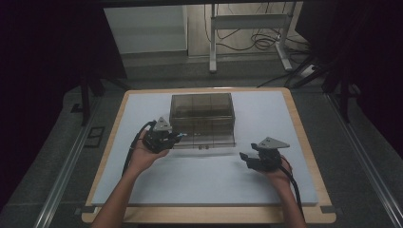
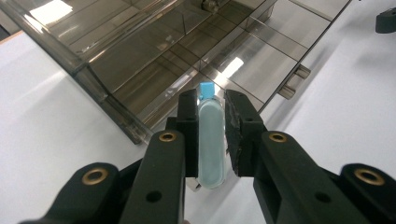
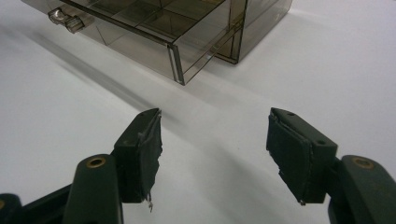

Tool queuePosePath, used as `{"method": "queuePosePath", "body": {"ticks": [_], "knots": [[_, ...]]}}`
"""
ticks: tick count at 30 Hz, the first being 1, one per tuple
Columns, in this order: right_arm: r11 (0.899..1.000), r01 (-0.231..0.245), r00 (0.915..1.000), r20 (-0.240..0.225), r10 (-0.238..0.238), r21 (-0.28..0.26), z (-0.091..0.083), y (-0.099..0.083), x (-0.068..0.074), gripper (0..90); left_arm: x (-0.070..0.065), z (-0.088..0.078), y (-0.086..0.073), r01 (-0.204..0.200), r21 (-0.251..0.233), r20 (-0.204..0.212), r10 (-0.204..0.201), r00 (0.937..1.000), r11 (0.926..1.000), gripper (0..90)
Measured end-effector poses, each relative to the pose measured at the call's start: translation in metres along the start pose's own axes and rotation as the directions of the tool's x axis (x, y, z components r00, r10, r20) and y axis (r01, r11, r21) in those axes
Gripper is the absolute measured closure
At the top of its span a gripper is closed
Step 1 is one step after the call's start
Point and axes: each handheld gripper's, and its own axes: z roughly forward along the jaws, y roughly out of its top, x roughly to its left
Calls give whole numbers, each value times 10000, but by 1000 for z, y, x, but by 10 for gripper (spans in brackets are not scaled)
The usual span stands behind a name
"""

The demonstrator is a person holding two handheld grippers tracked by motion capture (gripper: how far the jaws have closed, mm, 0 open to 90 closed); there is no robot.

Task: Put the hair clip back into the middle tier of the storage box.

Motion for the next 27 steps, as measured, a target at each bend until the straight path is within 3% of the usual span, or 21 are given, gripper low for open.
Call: {"method": "queuePosePath", "body": {"ticks": [27], "knots": [[10000, 3, 10000, 20, -3, 87, 1, -1, -1, 348, 1, 24, 15, -14, 218, 57, 13, 10000, 9998, 772]]}}
